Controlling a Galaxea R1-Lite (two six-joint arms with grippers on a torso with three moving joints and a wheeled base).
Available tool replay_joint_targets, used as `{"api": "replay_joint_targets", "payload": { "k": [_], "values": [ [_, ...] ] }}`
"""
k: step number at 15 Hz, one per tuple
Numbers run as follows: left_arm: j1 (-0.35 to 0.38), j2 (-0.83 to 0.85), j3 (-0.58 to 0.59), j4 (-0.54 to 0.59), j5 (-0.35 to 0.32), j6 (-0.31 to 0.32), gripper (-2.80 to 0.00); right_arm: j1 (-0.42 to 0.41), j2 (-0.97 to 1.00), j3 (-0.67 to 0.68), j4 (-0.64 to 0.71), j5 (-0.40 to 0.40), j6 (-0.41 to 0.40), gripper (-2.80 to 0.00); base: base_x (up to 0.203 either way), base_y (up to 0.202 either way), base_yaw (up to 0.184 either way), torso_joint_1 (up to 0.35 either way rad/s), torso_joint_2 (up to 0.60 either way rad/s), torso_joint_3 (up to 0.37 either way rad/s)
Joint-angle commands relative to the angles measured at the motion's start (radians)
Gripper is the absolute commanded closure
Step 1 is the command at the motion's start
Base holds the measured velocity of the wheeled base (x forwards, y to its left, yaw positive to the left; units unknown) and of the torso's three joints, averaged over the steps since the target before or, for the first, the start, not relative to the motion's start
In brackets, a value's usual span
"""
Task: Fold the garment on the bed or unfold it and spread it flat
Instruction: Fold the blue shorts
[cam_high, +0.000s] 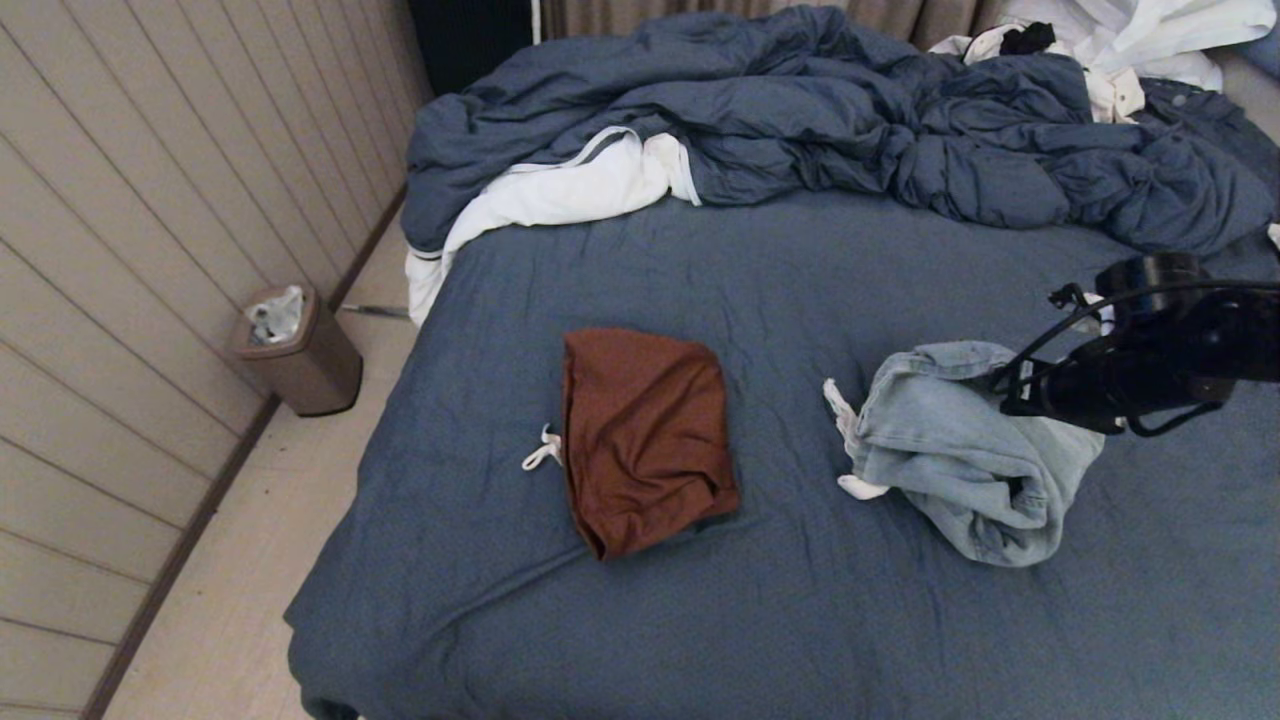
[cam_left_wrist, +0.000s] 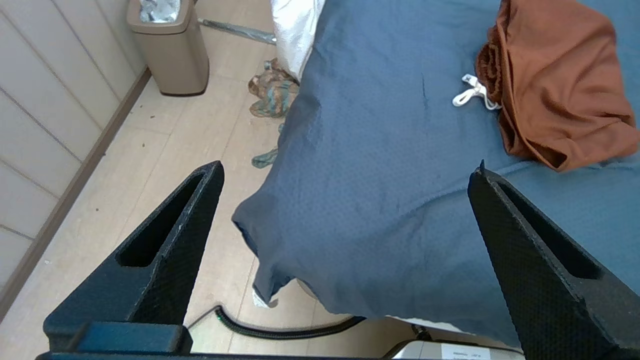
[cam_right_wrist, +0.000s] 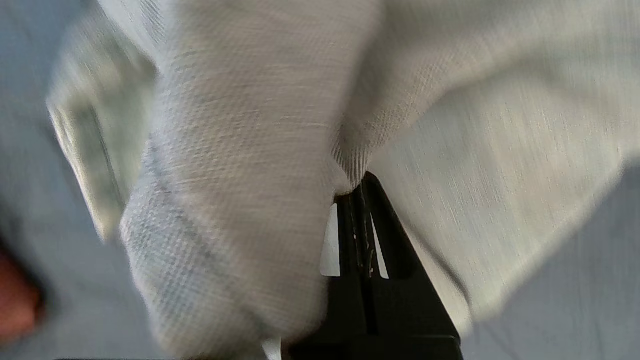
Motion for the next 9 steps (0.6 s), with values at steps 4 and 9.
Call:
{"api": "replay_joint_targets", "payload": {
  "k": [4, 9],
  "values": [
    [0.0, 0.002, 0.0, 0.0, 0.0, -0.001, -2.8, 0.067, 0.101, -0.266, -0.004, -0.163, 0.198, 0.0, 0.0, 0.0, 0.0, 0.0, 0.0, 0.0],
    [0.0, 0.002, 0.0, 0.0, 0.0, -0.001, -2.8, 0.127, 0.128, -0.388, -0.016, -0.343, 0.252, 0.0, 0.0, 0.0, 0.0, 0.0, 0.0, 0.0]
  ]
}}
